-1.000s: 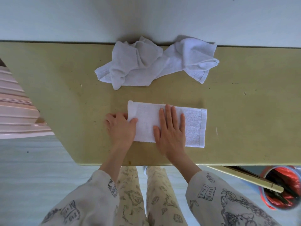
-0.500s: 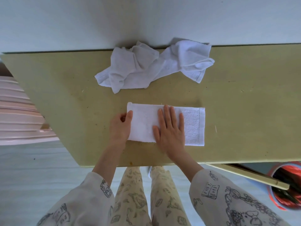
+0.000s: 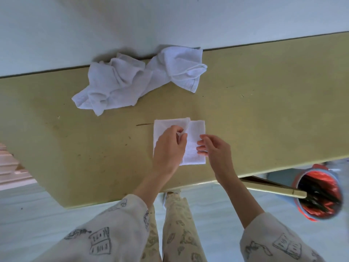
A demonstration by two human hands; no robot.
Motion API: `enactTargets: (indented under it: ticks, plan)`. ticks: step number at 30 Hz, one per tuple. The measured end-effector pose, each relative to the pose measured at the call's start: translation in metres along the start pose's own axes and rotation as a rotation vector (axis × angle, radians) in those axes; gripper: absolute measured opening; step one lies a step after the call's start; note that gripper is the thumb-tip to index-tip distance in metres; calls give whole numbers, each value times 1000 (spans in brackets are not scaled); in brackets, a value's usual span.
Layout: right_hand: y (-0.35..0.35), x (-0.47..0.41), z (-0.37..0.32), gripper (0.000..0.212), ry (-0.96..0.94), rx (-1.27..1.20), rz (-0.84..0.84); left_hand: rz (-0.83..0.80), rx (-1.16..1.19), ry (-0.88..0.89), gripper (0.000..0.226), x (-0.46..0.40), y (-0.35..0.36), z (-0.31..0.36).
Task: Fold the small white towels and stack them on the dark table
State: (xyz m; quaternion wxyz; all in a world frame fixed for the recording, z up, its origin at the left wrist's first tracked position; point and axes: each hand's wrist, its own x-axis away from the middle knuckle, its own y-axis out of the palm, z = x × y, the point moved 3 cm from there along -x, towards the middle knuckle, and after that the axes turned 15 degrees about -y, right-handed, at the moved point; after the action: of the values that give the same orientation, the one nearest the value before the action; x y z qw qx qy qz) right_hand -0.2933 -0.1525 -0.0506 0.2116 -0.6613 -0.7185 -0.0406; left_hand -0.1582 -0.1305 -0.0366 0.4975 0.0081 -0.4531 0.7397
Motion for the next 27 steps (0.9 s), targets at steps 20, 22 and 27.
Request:
enactTargets:
  ticks: [20,22,27]
  plan:
    - [3,-12,5,8,-41,304,-88,150,-104,287,31,4,-2,-34]
    - [0,-13,4,9,-41,300,-82,163,-184,343,34,7,1,-34]
    - [-2,-17,2,9,-34,317,-87,147,-317,404,28,6,11,-33]
